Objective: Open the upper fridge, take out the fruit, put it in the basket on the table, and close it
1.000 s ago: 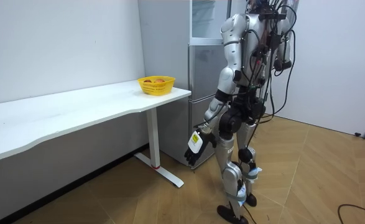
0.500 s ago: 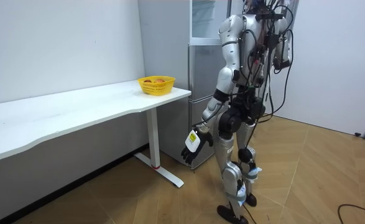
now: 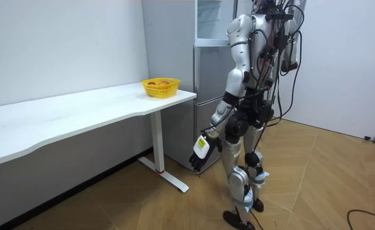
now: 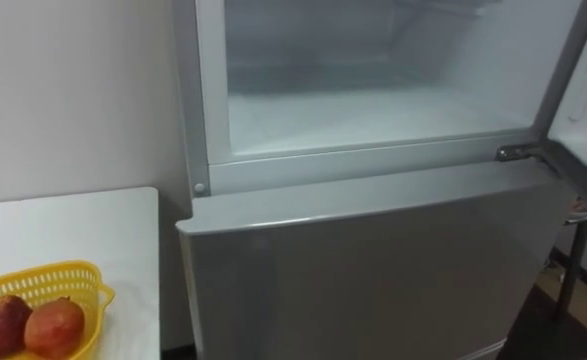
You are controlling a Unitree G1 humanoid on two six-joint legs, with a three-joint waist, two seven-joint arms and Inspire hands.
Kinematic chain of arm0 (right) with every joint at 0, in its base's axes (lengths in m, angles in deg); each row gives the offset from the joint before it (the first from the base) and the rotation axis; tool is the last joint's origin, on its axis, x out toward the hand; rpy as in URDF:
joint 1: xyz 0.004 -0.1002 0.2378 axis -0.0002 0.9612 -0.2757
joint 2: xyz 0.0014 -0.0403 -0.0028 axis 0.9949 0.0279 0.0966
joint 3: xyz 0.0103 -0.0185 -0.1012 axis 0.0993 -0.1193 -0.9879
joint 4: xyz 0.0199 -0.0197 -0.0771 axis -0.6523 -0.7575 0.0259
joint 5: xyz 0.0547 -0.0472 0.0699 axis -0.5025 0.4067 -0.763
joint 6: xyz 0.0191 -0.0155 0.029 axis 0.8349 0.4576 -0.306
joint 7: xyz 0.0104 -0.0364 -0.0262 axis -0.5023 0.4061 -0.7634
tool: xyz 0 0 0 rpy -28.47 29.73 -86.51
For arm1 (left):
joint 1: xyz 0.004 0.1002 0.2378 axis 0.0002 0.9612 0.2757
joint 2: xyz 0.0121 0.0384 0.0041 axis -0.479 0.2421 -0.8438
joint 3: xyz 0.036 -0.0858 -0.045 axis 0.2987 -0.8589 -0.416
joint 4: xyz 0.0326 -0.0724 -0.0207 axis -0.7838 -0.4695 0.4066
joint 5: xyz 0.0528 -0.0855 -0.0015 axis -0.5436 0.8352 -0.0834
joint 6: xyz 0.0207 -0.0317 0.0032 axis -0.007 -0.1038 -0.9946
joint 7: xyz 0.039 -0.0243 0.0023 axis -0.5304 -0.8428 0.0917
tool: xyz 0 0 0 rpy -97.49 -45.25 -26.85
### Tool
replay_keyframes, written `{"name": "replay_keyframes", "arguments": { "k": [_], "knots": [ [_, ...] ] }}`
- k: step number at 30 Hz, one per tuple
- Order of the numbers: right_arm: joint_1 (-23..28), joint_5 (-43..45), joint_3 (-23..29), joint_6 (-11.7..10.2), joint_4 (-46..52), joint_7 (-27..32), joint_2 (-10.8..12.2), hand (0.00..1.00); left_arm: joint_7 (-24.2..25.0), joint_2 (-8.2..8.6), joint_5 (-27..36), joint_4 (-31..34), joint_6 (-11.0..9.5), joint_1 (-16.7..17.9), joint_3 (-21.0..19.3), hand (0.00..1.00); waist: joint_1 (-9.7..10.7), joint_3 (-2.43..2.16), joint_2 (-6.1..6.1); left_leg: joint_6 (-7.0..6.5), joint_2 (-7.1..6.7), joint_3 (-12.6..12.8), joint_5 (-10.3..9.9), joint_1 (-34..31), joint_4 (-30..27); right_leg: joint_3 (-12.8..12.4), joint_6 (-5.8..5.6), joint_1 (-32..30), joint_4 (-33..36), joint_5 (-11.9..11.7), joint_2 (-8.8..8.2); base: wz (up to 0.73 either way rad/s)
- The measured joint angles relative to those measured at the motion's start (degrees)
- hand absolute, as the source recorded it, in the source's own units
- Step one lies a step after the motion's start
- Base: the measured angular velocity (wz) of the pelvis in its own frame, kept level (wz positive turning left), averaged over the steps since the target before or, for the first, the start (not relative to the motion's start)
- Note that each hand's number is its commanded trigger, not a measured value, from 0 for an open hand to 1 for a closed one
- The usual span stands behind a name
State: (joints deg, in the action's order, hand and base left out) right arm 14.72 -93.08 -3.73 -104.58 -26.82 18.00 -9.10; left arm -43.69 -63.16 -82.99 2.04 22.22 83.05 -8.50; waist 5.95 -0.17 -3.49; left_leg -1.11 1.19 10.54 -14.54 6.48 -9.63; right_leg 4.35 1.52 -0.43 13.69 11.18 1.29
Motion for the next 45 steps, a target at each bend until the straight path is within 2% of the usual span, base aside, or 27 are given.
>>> {"name": "replay_keyframes", "arguments": {
  "k": [4, 12, 22, 27, 31, 34, 38, 45],
  "knots": [
    [-0.1, 0.3, -1.6, 0.2, 0.0, -2.4, 0.0, 0.00, 0.1, 0.00, 0.0, -1.8, 0.0, 0.2, 0.4, 0.00, -0.1, 0.06, 0.08, 0.00, 0.00, -0.3, 0.0, 0.2, -0.1, 0.4, 0.02, 0.8, -0.1, 0.0, -0.09, 0.03],
    [-1.5, 8.0, -6.3, 0.3, 0.4, -6.5, 0.0, 0.00, 0.6, 0.01, 0.1, -3.0, 0.1, 0.3, 1.6, 0.00, -0.3, 0.17, 0.25, 0.00, 0.02, -0.4, 0.0, 0.6, -0.3, 0.4, 0.05, 0.8, -0.1, 0.0, -0.09, 0.00],
    [-5.7, 9.4, -13.4, 0.6, 0.7, -9.7, 0.0, 0.00, 0.4, 0.81, 0.2, -2.7, 0.4, 0.4, 3.4, 0.00, -2.1, 0.25, -0.08, 0.00, 0.03, -0.9, 0.0, 0.1, -1.2, 0.6, 0.13, 0.7, 0.0, -0.1, -0.20, 0.01],
    [-6.3, 11.5, -14.9, 2.2, 0.5, -13.2, -0.2, 0.00, 0.4, 1.21, 0.3, -2.7, 0.5, 0.3, 3.5, 0.00, -3.4, 0.29, -0.10, 0.01, 0.06, -2.0, 0.0, 0.1, -1.5, 1.9, 0.23, 1.9, -0.4, -0.2, -0.31, 0.14],
    [-7.4, 11.7, -17.4, 3.3, 0.3, -15.3, -0.1, 0.00, 0.5, 1.23, 0.3, -2.6, 1.4, 0.2, 4.1, 0.00, -4.5, 0.25, 0.21, 0.02, 0.14, -3.2, 0.0, 0.3, -1.7, 3.1, 0.32, 2.9, -1.4, -0.4, -0.33, 0.16],
    [-7.4, 11.9, -17.4, 3.5, 0.1, -15.5, -0.1, 0.00, 0.5, 1.30, 0.3, -2.5, 1.7, 0.4, 4.2, 0.00, -4.9, 0.35, 0.18, 0.05, 0.16, -4.2, 0.0, 0.5, -1.7, 4.2, 0.38, 3.7, -2.1, -0.5, -0.41, 0.16],
    [-7.4, 12.5, -18.4, 3.6, -0.5, -16.5, -0.1, 0.00, 0.5, 1.67, 0.3, -2.5, 1.7, 0.2, 4.0, 0.00, -6.3, 0.49, -0.03, 0.08, 0.12, -4.4, 0.0, 0.5, -1.7, 4.2, 0.38, 4.2, -2.1, -0.5, -0.40, 0.02],
    [-7.6, 16.3, -18.4, 3.6, -2.3, -17.8, 0.0, 0.00, 1.5, 1.90, 0.3, -2.9, 2.5, 0.3, 3.2, 0.00, -6.9, 0.38, -0.46, 0.08, -0.13, -5.2, 0.0, 0.2, -1.9, 4.9, 0.31, 4.3, -2.0, -0.5, -1.06, 0.03]
  ]
}}
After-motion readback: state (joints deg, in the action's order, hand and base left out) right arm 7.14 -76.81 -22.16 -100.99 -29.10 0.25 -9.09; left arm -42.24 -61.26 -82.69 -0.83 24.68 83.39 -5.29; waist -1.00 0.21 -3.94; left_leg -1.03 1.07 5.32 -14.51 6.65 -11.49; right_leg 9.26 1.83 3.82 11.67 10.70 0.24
